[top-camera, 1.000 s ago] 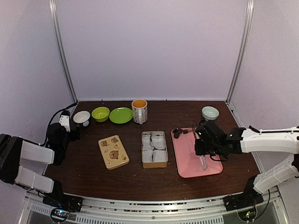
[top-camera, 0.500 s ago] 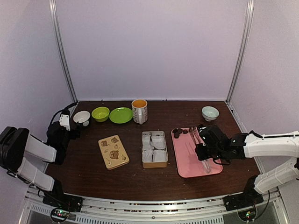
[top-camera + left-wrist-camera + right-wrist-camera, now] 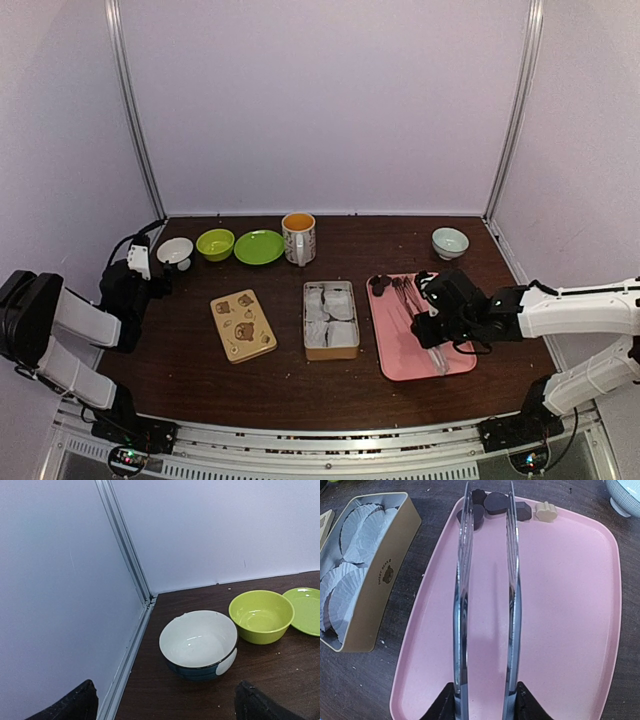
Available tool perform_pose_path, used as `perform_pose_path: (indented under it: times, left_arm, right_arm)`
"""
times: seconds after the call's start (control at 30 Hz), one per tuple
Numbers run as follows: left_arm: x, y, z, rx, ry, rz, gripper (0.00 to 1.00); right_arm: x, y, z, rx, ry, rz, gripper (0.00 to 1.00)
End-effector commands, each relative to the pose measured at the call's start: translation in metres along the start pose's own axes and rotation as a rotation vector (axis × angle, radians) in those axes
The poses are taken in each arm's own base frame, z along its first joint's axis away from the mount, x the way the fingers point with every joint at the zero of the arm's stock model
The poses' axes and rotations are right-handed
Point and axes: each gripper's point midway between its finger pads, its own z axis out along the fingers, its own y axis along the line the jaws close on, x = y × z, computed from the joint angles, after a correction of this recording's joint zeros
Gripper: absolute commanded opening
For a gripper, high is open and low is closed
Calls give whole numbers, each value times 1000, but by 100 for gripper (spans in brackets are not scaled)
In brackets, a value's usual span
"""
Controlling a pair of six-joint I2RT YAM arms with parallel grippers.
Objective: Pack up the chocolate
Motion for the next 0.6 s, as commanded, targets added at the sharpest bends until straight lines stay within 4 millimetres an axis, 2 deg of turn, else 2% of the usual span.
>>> perform_pose_path:
  times: [0.0, 0.33, 0.47, 0.57]
  left_arm:
    - [-18, 4, 4, -8, -63, -22, 98]
    - [-18, 4, 4, -9, -63, -22, 98]
    - [-18, 4, 4, -9, -63, -22, 98]
    - [-19, 4, 4, -9, -65, -22, 98]
  right_arm:
    - [4, 6, 3, -39, 19, 37, 36]
    - [15, -4, 11, 19, 37, 81, 40]
    - [11, -16, 16, 116, 49, 77, 40]
    - [5, -12, 18, 139, 93, 90, 41]
